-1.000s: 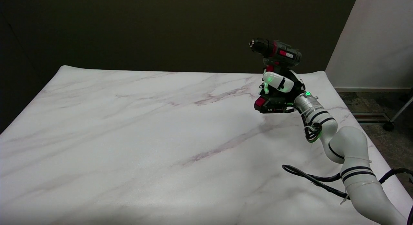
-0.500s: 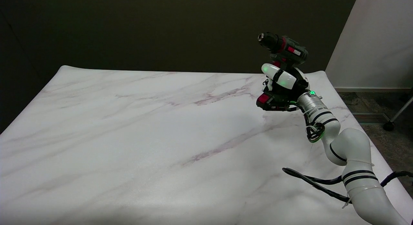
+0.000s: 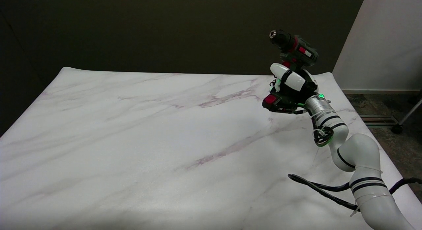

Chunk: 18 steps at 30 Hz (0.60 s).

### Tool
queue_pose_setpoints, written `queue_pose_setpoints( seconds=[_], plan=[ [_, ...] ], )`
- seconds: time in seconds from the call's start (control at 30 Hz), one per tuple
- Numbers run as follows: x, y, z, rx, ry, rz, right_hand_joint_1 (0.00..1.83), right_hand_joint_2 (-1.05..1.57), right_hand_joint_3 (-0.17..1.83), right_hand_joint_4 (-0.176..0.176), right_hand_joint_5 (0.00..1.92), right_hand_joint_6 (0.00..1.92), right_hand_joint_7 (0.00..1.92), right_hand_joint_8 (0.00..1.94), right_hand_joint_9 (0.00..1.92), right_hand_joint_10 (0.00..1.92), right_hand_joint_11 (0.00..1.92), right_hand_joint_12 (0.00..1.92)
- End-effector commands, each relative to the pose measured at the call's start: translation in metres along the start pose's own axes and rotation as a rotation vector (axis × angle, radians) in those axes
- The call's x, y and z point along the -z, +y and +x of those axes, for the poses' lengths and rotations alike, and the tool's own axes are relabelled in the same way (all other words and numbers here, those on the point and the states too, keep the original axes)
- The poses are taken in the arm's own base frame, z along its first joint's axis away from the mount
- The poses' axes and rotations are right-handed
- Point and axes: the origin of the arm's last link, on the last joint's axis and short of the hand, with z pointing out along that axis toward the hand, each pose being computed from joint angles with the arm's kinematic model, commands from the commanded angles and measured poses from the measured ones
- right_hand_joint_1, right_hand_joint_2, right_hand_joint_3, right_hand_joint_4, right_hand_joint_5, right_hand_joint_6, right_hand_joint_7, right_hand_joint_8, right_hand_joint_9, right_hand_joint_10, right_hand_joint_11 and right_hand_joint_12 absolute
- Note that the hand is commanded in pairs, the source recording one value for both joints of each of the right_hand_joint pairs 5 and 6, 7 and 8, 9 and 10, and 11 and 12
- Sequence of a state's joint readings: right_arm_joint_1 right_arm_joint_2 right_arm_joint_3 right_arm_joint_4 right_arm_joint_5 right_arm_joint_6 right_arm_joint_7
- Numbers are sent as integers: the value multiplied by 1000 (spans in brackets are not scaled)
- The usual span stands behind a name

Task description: Pick up the power screwdriver.

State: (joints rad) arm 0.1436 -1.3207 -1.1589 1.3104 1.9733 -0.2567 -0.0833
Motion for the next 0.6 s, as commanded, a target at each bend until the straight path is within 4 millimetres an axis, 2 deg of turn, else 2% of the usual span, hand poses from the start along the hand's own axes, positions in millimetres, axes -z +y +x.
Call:
queue_pose_setpoints(
  seconds=[0.03, 0.6],
  plan=[
    [5, 1, -1, -61, -1, 10, 913, 1237, 1454, 1, 1920, 1920, 1920, 1920, 1920, 1920, 1920, 1920],
    [8, 1, -6, -128, -59, 27, 840, 1239, 1406, 9, 1920, 1920, 1920, 1920, 1920, 1920, 1920, 1920]
  ],
)
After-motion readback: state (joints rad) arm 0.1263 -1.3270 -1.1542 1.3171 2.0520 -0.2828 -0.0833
